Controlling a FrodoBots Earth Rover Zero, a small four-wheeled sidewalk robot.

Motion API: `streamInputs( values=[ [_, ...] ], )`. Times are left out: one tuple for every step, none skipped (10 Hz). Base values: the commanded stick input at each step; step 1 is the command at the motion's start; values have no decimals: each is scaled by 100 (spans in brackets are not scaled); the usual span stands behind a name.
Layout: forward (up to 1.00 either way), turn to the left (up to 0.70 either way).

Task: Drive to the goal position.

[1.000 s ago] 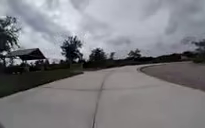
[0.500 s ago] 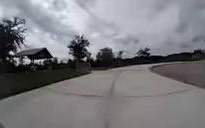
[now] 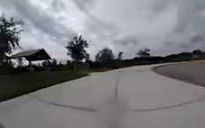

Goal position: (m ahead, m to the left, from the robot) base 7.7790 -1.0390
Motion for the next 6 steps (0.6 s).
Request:
streamInputs(
  values=[
    [85,0],
    [85,0],
    [85,0],
    [85,0],
    [85,0],
    [85,0]
  ],
)
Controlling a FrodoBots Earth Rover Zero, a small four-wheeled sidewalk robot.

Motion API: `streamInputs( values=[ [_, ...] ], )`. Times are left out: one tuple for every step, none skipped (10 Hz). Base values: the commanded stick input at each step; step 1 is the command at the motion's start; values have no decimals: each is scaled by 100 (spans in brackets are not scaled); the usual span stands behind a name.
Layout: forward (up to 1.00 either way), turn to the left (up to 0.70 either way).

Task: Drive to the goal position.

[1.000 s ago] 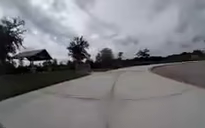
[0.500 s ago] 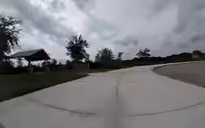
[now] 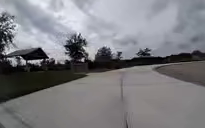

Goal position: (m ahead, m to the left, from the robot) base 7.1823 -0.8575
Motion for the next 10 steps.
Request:
streamInputs(
  values=[
    [85,-7],
    [85,-33],
    [85,-34],
    [85,-22],
    [85,-4],
    [85,0],
    [85,0],
    [85,0],
    [85,0],
    [85,0]
  ],
)
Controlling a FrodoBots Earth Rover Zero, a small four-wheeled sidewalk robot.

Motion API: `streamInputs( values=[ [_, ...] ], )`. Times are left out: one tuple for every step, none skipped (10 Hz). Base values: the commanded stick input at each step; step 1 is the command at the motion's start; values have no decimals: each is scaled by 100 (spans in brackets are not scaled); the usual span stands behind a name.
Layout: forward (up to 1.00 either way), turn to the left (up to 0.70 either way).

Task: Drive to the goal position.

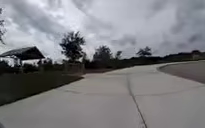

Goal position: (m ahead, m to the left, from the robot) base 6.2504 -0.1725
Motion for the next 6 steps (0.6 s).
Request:
streamInputs(
  values=[
    [85,0],
    [85,0],
    [85,0],
    [85,0],
    [85,0],
    [85,0]
  ],
)
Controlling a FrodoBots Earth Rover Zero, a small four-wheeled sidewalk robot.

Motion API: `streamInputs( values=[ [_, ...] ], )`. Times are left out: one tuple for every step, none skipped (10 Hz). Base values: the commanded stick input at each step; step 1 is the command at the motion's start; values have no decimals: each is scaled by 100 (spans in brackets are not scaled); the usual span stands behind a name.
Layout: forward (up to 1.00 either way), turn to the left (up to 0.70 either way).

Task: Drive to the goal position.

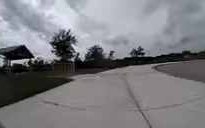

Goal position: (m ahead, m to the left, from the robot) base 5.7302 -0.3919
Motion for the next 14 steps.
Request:
streamInputs(
  values=[
    [85,0],
    [85,0],
    [85,0],
    [85,-30],
    [85,-34],
    [85,-34],
    [85,-31],
    [85,-27],
    [85,0],
    [85,0],
    [85,0],
    [85,0],
    [85,0],
    [85,0]
  ],
)
